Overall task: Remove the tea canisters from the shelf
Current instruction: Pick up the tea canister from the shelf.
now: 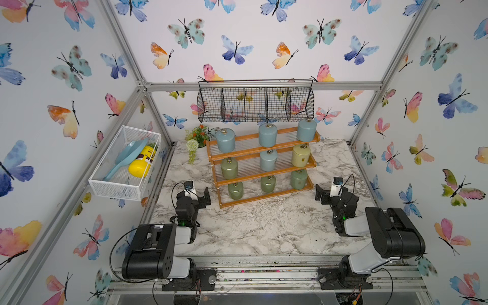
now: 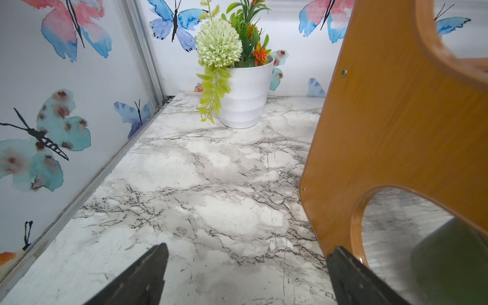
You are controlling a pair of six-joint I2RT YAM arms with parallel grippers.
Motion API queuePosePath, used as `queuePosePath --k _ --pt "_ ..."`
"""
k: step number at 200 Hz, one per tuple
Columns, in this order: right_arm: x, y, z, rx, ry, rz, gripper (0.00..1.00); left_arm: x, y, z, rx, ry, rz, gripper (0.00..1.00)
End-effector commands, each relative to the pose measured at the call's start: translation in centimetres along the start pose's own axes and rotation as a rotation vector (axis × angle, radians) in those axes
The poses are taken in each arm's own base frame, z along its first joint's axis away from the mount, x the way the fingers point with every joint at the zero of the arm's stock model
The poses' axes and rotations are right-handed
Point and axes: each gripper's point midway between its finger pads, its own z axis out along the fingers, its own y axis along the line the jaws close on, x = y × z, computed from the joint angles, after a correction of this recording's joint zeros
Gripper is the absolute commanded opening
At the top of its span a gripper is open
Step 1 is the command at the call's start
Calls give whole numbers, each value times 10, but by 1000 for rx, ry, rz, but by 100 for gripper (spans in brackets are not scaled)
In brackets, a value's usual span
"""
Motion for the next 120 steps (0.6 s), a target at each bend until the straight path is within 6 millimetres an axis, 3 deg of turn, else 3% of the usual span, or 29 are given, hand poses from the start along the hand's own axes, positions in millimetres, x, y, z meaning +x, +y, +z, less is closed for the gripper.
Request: queuePosePath --k 1,33,71,120 --pt "-24 -4 -13 31 -81 8 100 -26 9 -2 -56 -18 -15 99" --pt "-36 -4 -17 29 31 14 100 -56 17 -16 -112 31 -34 99" --pt "-74 -4 -39 32 2 21 100 -77 23 -51 -139 4 -95 98" --pt "-121 11 -44 -61 42 65 100 -101 17 -87 -91 -52 -131 98"
